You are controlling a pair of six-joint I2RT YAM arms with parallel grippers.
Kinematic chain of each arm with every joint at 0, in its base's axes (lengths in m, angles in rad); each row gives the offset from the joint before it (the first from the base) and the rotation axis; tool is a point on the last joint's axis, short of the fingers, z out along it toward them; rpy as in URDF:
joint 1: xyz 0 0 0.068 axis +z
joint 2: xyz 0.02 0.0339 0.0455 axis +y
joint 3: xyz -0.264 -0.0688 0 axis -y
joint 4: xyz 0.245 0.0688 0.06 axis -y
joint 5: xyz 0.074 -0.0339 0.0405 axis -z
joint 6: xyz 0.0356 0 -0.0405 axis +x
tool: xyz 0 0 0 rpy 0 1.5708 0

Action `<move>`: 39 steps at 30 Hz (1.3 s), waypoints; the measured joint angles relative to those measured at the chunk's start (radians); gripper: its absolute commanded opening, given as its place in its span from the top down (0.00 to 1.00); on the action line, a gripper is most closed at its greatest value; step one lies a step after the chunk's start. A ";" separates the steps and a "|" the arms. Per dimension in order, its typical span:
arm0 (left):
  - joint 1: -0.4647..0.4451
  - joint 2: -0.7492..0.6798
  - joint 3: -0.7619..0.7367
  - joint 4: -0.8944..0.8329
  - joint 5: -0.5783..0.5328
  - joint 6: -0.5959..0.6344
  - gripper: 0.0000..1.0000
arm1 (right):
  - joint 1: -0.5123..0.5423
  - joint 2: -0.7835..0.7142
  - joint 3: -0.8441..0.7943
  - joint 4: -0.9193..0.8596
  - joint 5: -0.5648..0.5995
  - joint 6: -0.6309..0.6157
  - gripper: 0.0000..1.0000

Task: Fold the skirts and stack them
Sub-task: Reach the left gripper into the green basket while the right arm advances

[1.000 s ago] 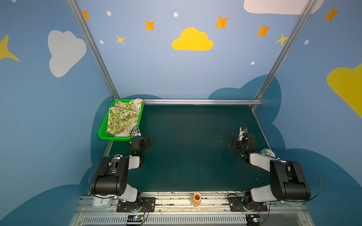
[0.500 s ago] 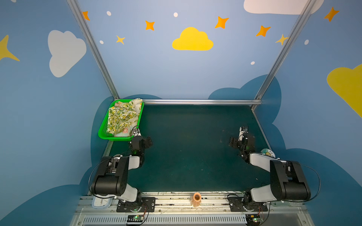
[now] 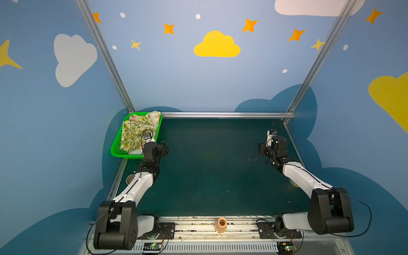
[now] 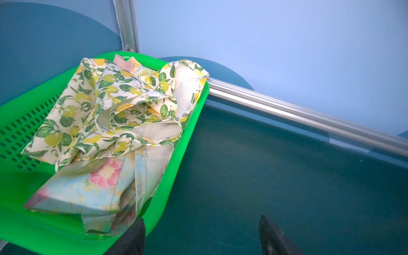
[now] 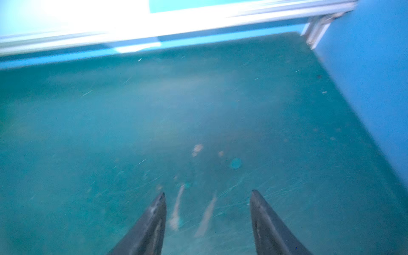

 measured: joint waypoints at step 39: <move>0.343 0.697 0.826 -0.578 0.063 -0.332 0.37 | 0.103 0.302 0.388 -0.226 -0.146 0.113 0.45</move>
